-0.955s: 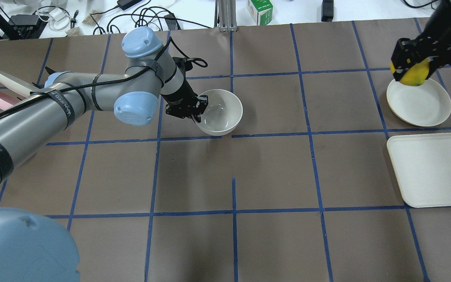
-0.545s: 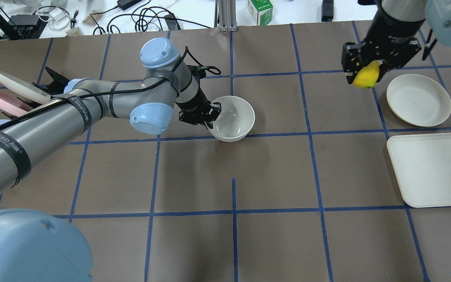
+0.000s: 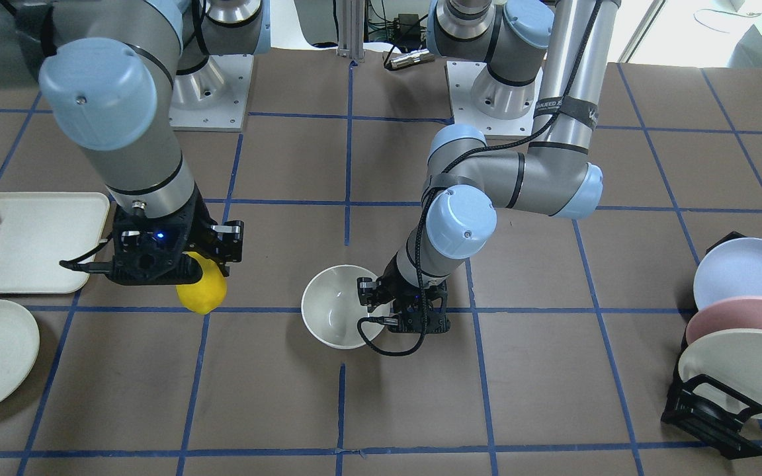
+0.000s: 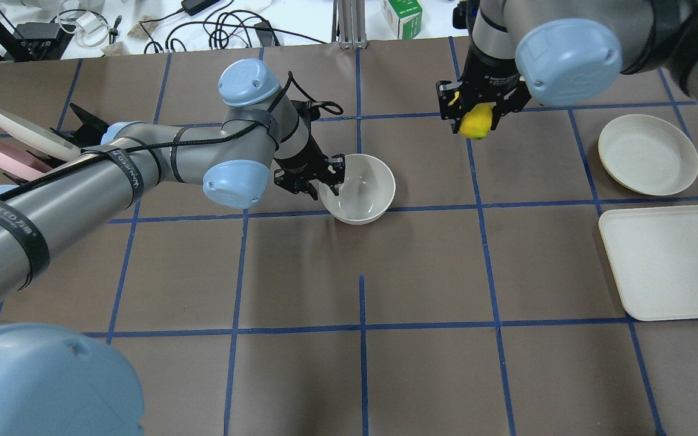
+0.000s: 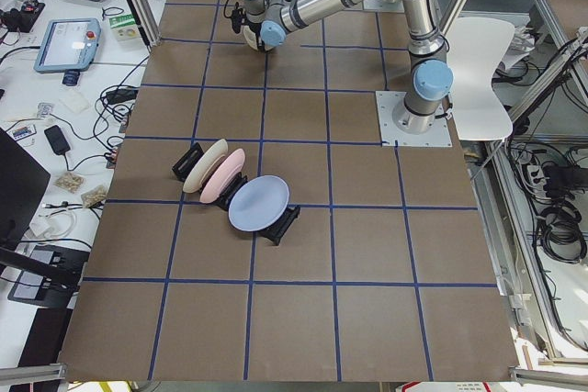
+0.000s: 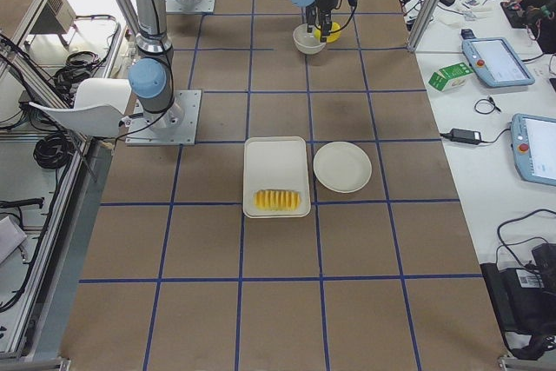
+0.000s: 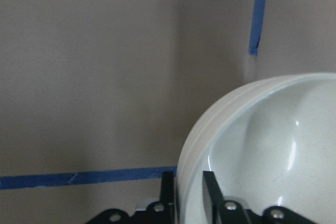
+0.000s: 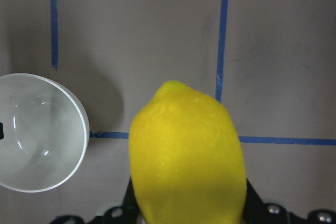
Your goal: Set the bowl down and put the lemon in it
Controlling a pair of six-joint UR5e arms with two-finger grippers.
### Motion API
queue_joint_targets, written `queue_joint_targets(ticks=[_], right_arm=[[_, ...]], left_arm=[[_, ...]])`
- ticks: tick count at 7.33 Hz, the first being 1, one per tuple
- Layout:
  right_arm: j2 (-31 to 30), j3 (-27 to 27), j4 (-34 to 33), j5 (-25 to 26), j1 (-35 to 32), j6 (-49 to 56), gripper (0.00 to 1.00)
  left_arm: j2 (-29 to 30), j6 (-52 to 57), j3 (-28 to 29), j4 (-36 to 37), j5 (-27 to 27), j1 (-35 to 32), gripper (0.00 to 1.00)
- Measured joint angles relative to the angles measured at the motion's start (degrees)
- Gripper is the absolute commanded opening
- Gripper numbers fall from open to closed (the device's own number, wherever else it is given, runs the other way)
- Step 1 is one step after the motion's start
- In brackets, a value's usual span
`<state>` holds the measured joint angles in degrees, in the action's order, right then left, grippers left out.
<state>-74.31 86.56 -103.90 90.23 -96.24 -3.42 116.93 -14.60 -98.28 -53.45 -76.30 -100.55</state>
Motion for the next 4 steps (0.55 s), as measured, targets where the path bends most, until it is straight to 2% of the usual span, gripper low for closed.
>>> queue_joint_targets(ticks=[2,4], right_arm=[[3.01,-0.09,-4.17,-1.57,-3.10,-4.68,0.19],[7.28,-0.15,-8.76,-1.98,-7.79,-9.87,0.19]], left_arm=[[-2.06,0.68,2.15,-3.38,-0.65,2.03,1.00],[-5.39,4.00,6.58,-12.83,-6.26,4.40,1.00]])
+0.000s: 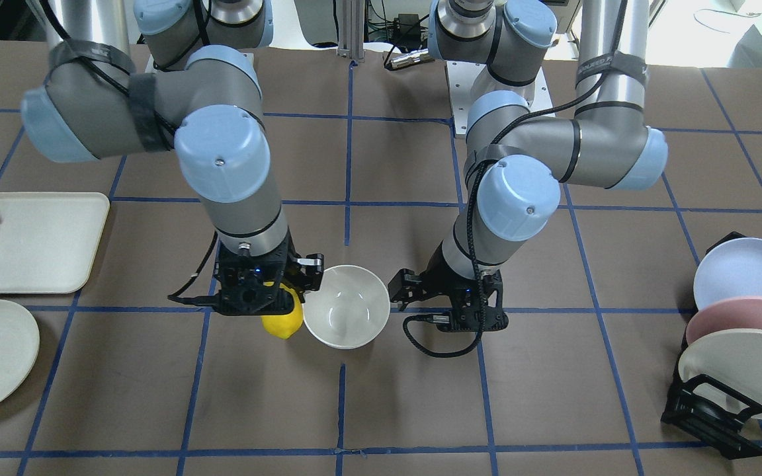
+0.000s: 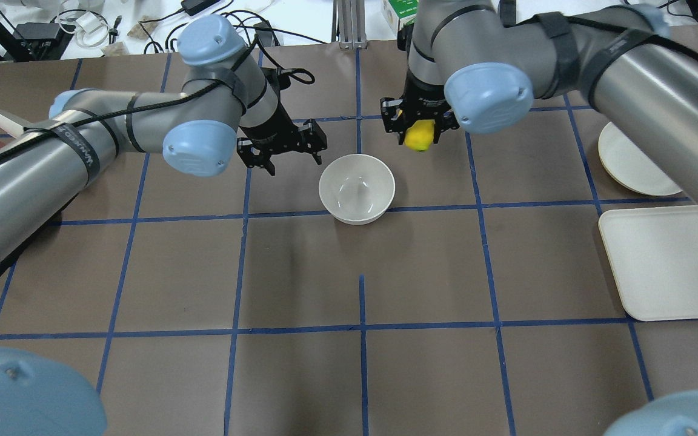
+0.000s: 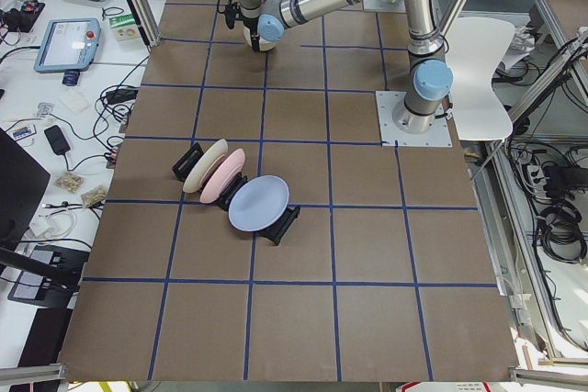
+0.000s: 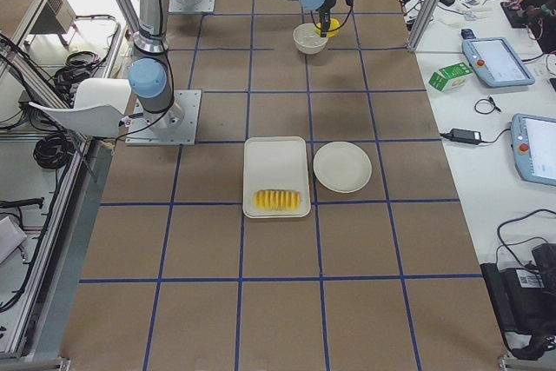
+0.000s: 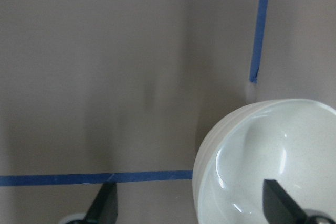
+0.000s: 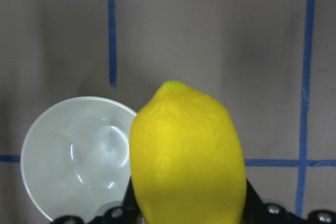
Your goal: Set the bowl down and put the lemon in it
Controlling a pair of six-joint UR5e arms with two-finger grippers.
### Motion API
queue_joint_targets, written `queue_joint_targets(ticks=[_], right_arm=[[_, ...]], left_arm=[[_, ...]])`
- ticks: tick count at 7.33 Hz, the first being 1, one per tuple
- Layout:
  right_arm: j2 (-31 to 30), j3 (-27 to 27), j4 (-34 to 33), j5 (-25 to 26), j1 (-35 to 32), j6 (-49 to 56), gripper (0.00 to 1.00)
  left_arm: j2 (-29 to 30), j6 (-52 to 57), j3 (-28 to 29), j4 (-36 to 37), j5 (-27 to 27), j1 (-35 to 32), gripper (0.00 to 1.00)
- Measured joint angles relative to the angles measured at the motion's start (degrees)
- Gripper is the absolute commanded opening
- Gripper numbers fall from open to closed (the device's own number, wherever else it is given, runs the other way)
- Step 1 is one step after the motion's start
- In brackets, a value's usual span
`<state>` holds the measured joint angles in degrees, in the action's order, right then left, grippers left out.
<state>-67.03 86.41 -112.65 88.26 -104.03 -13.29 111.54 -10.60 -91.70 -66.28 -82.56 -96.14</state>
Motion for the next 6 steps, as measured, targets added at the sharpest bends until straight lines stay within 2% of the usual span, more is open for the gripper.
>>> queue_joint_targets(ticks=[1,3,6], right_arm=[[2.03,-0.01,-1.79,0.00,-2.29,-2.20,0.20],[5.09,0.19,-4.87,0.27,-5.73,-5.41,0.20],[7.72,1.66,-5.93,0.50,-7.48,-6.22,0.31]], left_arm=[[-2.30,1.49,2.92,-7.08,-2.89,1.23,1.00],[-7.18,2.53,7.07,-18.74,-5.23,4.09,1.00],[-13.45,3.56,7.63,-25.63,-8.22,5.94,1.00]])
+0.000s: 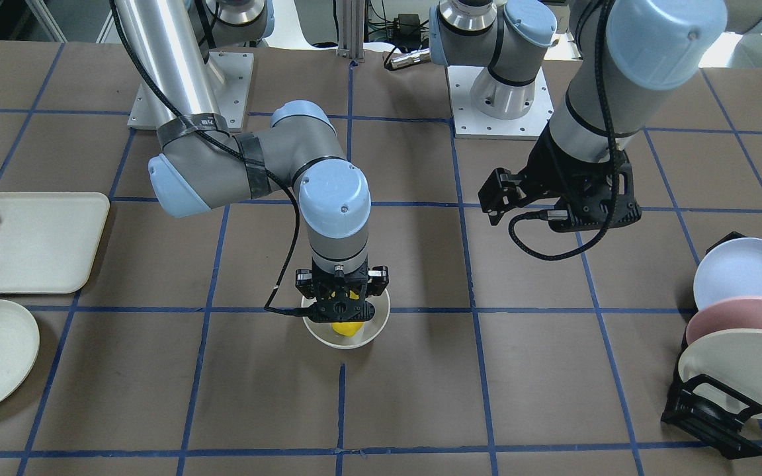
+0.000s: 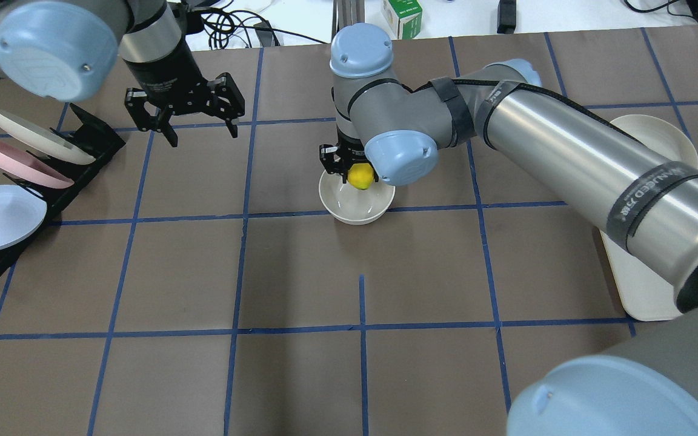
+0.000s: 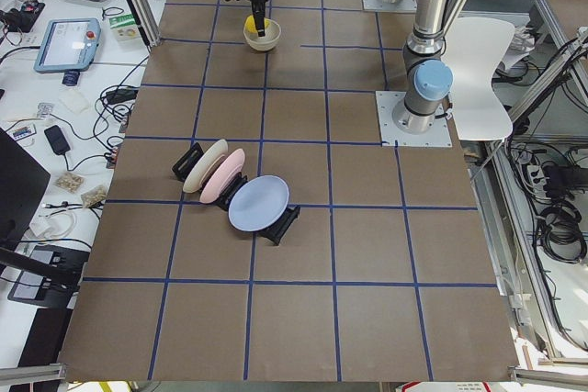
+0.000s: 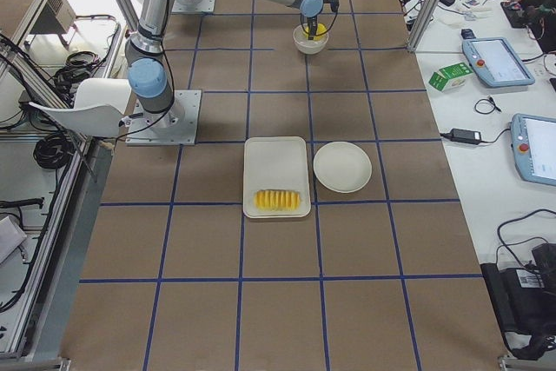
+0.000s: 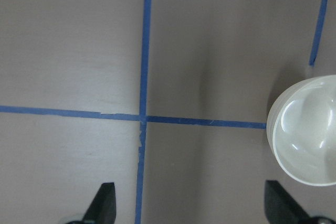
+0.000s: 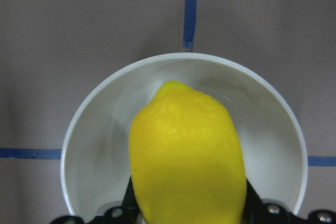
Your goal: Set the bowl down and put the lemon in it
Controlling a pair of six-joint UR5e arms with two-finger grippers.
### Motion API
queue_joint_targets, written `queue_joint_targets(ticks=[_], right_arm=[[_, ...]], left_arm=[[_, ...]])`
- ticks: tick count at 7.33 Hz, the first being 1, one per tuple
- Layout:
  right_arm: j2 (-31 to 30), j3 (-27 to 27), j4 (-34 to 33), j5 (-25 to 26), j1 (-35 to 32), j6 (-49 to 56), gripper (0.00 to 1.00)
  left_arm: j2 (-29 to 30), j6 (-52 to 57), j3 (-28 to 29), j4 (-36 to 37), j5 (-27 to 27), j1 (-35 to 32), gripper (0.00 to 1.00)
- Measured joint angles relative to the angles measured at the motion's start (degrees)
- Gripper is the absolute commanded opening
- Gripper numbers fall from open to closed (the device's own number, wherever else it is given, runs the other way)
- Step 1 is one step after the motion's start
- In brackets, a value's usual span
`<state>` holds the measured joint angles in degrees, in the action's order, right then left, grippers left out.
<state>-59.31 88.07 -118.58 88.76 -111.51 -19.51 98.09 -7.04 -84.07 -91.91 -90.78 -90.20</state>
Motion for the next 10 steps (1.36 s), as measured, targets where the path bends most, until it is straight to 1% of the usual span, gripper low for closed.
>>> queue_joint_targets(ticks=[1,2,3,5,6,8,9,10], right_arm=[[0.67,0.32,-0.09,0.12,-0.07,0.21,0.59],[1.22,0.52,-0.31,0.26,-0.09,0.40,0.95],[1.57,0.68,-0.62,0.39,-0.11,0.43,1.00],[0.99,0.29,-0.69,0.62,0.14,0.47,1.00],[-0.49,0.02,-0.40,0.75,0.58,0.59,1.00],[-5.88,-0.07,0.34,1.12,2.50,0.83,1.00],[-9.90,-0.20,2.37,1.59,4.90,1.20,1.00],[-14.61,-0.29,7.31,1.82,8.34,2.97,1.00]], left_arm=[[-1.46,0.09,-0.12,-0.61,-1.41,-0.09,1.00],[-2.88,0.22,-0.66,-0.88,-2.25,-0.05,1.00],[-4.27,0.79,-1.75,-1.01,-2.60,-0.06,1.00],[-5.96,2.03,-3.31,-0.66,-2.16,-0.21,1.00],[-6.21,2.46,-3.59,-0.58,-2.07,0.07,1.00],[-6.13,4.27,-3.80,-0.57,-2.17,0.38,1.00],[-6.18,4.74,-4.03,-0.54,-2.18,0.68,1.00],[-6.54,5.03,-4.60,-0.50,-2.15,1.21,1.00]])
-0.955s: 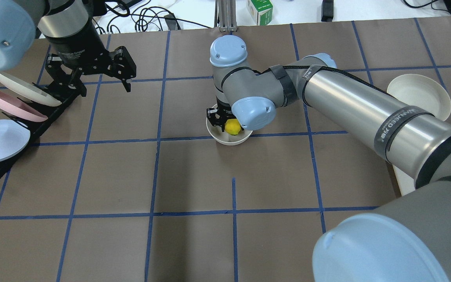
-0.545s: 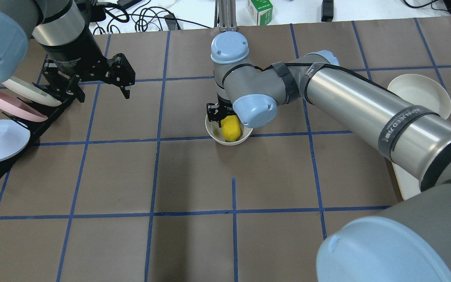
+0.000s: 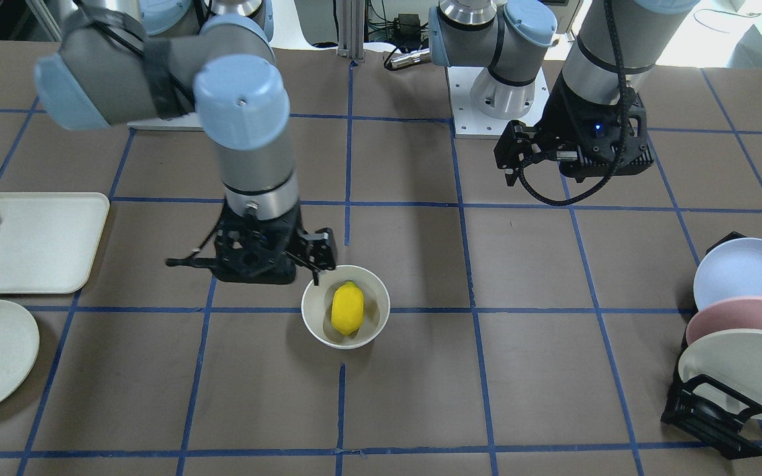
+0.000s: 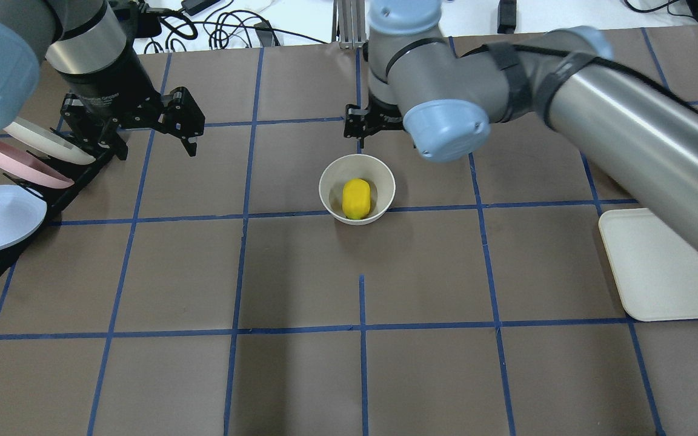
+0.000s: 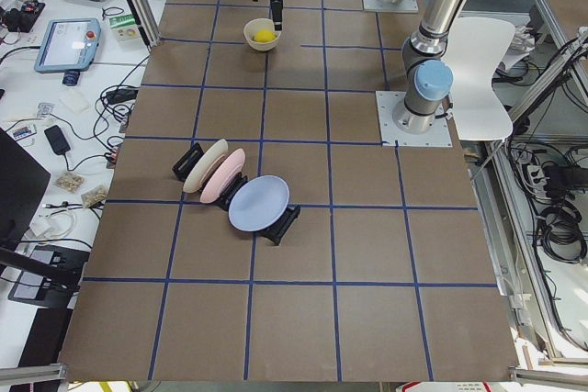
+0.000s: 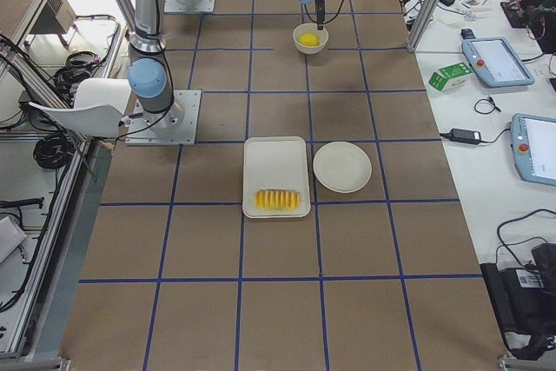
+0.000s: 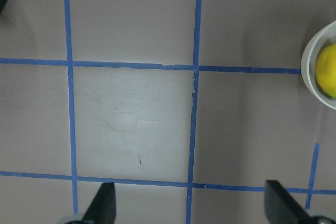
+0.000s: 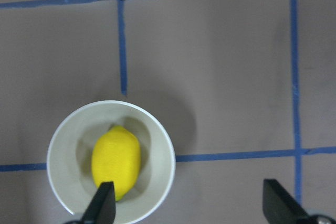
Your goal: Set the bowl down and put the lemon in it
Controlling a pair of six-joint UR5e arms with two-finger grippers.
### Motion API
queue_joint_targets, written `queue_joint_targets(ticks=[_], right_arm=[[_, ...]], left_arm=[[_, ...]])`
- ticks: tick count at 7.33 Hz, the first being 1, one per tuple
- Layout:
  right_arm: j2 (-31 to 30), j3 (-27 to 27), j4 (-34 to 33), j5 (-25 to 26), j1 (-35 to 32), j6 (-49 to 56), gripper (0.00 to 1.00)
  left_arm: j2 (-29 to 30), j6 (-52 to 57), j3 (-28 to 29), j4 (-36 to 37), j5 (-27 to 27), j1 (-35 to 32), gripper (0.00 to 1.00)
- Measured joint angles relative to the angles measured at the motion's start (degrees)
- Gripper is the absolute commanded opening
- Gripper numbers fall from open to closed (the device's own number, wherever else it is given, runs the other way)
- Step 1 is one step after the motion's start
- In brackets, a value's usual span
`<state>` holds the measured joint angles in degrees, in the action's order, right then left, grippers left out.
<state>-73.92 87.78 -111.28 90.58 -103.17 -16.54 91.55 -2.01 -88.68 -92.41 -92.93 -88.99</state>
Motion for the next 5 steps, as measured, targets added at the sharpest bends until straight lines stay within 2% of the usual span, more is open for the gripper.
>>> queue_joint_targets(ticks=[3,5], right_arm=[[-11.46,1.57,11.88,-0.47,10.49,11.23,1.00],[-15.92,5.45,13.13,-0.70,12.04,12.53,1.00]], left_arm=[[-1.30,0.50,-1.43,0.03,0.05,0.38,1.00],[-1.49,0.52,-1.59,0.03,0.06,0.32,1.00]])
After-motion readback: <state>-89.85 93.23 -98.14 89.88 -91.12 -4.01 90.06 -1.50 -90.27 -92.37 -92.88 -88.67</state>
